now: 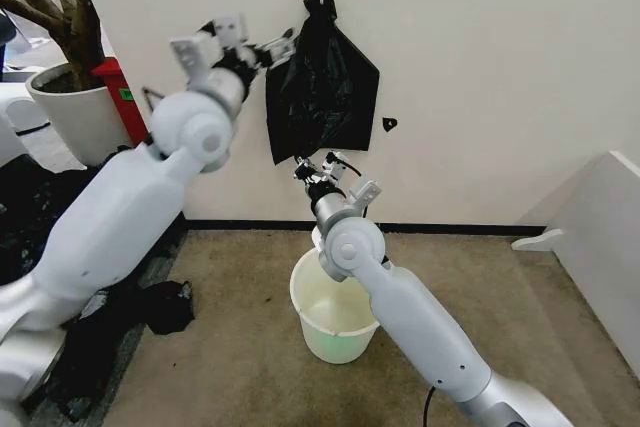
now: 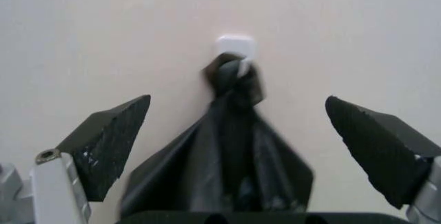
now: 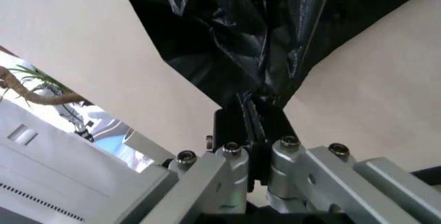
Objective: Place the garbage bag over the trash bin.
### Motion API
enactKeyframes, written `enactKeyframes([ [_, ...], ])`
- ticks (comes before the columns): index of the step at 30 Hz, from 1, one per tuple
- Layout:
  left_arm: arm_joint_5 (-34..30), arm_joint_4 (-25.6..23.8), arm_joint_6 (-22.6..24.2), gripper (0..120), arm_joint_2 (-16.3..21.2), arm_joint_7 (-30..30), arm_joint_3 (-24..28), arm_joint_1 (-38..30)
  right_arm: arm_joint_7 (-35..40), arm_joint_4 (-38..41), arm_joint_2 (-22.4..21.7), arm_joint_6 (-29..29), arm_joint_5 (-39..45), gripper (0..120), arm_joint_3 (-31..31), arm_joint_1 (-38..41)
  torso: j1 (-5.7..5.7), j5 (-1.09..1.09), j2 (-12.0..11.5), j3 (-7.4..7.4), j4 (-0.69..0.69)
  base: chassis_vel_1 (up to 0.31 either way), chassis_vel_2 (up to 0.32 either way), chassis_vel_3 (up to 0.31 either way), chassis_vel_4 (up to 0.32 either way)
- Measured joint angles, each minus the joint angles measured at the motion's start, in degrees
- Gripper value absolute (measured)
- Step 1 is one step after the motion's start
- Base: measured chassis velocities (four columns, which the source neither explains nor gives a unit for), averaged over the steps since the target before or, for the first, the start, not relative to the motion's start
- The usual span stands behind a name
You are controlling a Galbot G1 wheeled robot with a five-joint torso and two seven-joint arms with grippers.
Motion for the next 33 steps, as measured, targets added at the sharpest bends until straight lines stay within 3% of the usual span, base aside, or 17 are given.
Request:
enactKeyframes([
  [5, -0.7, 0.0, 0.8, 100, -0.6, -0.2, 2.0, -1.5, 0.0, 0.2, -0.1, 0.0, 0.1, 0, 0.0, -0.1, 0.00, -0.10, 0.0, 0.01, 0.09, 0.000, 0.000, 0.000, 0.000],
  [7, -1.2, -0.6, 1.2, 100, -1.0, -0.1, 3.3, -3.3, 0.0, 0.2, -0.1, 0.0, 0.1, 0, -0.1, -0.2, 0.00, -0.08, 0.0, 0.01, 0.05, 0.000, 0.000, 0.000, 0.000],
  [8, -1.4, -0.9, 1.4, 100, -1.0, -0.1, 3.7, -4.2, 0.0, 0.2, -0.1, 0.0, 0.1, 0, -0.1, -0.2, 0.00, 0.05, 0.0, -0.01, 0.04, 0.000, 0.000, 0.000, 0.000],
  [11, -1.6, -1.1, 1.6, 100, -0.9, -0.1, 4.2, -4.9, 0.0, 0.4, -0.1, 0.1, 0.2, 0, -0.2, -0.3, 0.00, -0.07, 0.0, 0.00, 0.01, 0.000, 0.000, 0.000, 0.000],
  [17, -1.6, -1.7, 2.0, 100, -0.4, -0.2, 4.3, -5.2, 0.1, 0.6, 0.0, 0.1, 0.2, 0, -0.3, -0.5, 0.00, -0.06, 0.0, 0.01, 0.05, 0.000, 0.000, 0.000, 0.000],
  [20, -1.5, -2.6, 4.3, 100, 0.4, -1.8, 4.4, -5.2, 0.1, 0.9, -0.1, 0.2, 0.2, 0, -0.3, -0.7, 0.00, -0.04, 0.0, 0.00, 0.03, 0.000, 0.000, 0.000, 0.000],
  [22, -1.9, -4.1, 9.3, 100, 2.6, -4.8, 4.4, -4.1, 0.2, 1.4, -0.3, 0.2, 0.2, 0, -0.3, -1.0, 0.00, -0.05, 0.0, 0.00, 0.02, 0.000, 0.000, 0.000, 0.000],
  [26, -2.3, -4.7, 12.5, 100, 4.7, -6.5, 4.4, -2.0, 0.2, 1.9, -0.4, 0.2, 0.2, 0, 0.0, -1.7, 0.00, -0.07, 0.0, 0.00, 0.07, 0.000, 0.000, 0.000, 0.000],
  [29, -2.6, -4.7, 13.7, 100, 4.6, -7.0, 4.6, -1.5, 0.2, 2.1, -0.6, 0.2, 0.2, 0, 0.1, -2.0, 0.00, -0.06, 0.0, 0.00, 0.06, 0.000, 0.000, 0.000, 0.000],
  [33, -3.7, -3.2, 16.8, 100, 2.0, -9.3, 6.8, -1.8, 0.1, 2.6, -1.1, 0.2, 0.2, 0, 0.1, -2.5, 0.00, -0.04, 0.0, 0.00, 0.02, 0.000, 0.000, 0.000, 0.000],
])
